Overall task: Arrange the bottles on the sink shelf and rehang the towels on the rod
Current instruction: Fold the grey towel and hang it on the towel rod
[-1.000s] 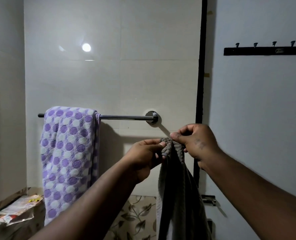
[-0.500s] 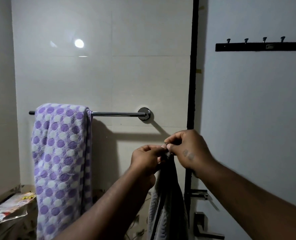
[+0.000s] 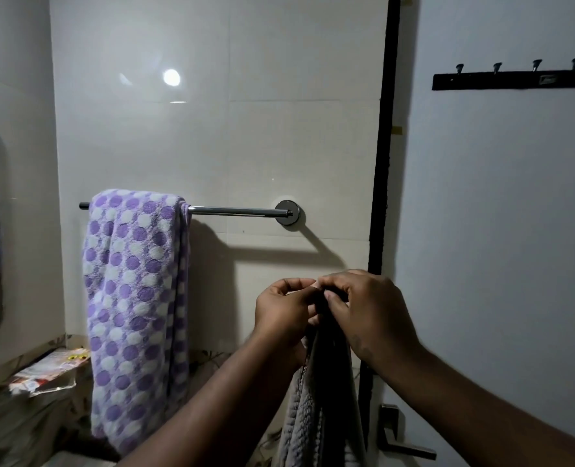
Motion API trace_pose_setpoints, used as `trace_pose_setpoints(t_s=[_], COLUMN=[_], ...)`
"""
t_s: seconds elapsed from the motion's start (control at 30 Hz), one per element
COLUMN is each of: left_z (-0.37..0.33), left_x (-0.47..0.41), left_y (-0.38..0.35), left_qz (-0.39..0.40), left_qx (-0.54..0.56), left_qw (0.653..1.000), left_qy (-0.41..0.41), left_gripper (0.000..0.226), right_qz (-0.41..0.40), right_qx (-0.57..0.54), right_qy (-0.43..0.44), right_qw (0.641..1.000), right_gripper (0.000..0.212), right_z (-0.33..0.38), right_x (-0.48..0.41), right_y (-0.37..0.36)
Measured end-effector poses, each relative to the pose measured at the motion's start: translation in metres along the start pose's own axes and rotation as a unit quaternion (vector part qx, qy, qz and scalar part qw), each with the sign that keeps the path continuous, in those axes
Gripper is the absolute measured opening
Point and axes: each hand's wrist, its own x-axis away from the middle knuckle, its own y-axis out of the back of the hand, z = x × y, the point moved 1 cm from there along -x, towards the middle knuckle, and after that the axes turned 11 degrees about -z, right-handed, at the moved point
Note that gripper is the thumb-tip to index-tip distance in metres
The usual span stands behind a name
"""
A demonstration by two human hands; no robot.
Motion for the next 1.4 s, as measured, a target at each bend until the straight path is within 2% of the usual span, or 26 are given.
trace_pose_setpoints(t_s=[0.07, 0.13, 0.2, 0.27, 0.43, 0.63, 0.77, 0.93, 1.07, 1.13, 1.2, 1.23, 1.3, 1.33, 1.4], left_z=[0.001, 0.002, 0.001, -0.004, -0.013, -0.011, -0.015, -0.012, 0.000, 0.014, 0.026, 0.029, 0.023, 0.017, 0.001], left_x=[0.006, 0.007, 0.002, -0.001, -0.001, 0.000, -0.003, -0.013, -0.014, -0.010, -0.007, -0.006, -0.011, -0.016, -0.028], left_y=[-0.001, 0.000, 0.000, 0.000, -0.008, -0.005, 0.009, 0.028, 0.043, 0.048, 0.049, 0.048, 0.046, 0.046, 0.044], left_qz=[0.020, 0.040, 0.058, 0.092, 0.203, 0.257, 0.301, 0.325, 0.379, 0.371, 0.315, 0.274, 0.201, 0.180, 0.161], left_qx=[0.002, -0.047, -0.169, -0.242, -0.178, -0.052, -0.013, -0.078, -0.194, -0.205, -0.187, -0.177, -0.174, -0.186, -0.206], left_qw=[1.000, 0.994, 0.964, 0.935, 0.946, 0.956, 0.951, 0.941, 0.904, 0.906, 0.930, 0.945, 0.960, 0.953, 0.932], left_qy=[-0.016, -0.087, -0.198, -0.244, -0.182, -0.128, -0.064, -0.048, -0.029, 0.008, 0.020, 0.000, -0.092, -0.156, -0.250], left_gripper=[0.005, 0.011, 0.013, 0.004, 0.015, 0.023, 0.014, 0.013, 0.018, 0.021, 0.020, 0.018, 0.023, 0.026, 0.028], right_qz=[-0.006, 0.008, 0.035, 0.068, 0.112, 0.128, 0.134, 0.107, 0.021, -0.022, -0.055, -0.070, -0.069, -0.037, 0.111], right_qx=[-0.018, -0.070, -0.133, -0.191, -0.214, -0.220, -0.243, -0.306, -0.269, -0.258, -0.247, -0.244, -0.222, -0.203, -0.171], right_qy=[-0.023, -0.095, -0.173, -0.236, -0.298, -0.296, -0.308, -0.380, -0.406, -0.412, -0.403, -0.388, -0.336, -0.290, -0.206], right_qw=[1.000, 0.993, 0.975, 0.950, 0.923, 0.921, 0.910, 0.866, 0.873, 0.874, 0.879, 0.886, 0.913, 0.934, 0.957], right_gripper=[0.021, 0.015, 0.011, 0.014, 0.018, 0.024, 0.026, 0.028, 0.030, 0.031, 0.025, 0.020, 0.003, 0.018, 0.043], right_z=[-0.003, -0.008, -0.013, -0.015, -0.010, 0.000, -0.001, -0.007, -0.018, -0.020, -0.021, -0.020, -0.013, -0.009, 0.000], right_x=[-0.001, -0.007, -0.015, -0.022, -0.037, -0.057, -0.067, -0.072, -0.078, -0.080, -0.082, -0.081, -0.079, -0.076, -0.072], right_y=[0.003, 0.008, 0.014, 0.020, 0.032, 0.037, 0.036, 0.031, 0.020, 0.015, 0.010, 0.009, 0.011, 0.013, 0.015])
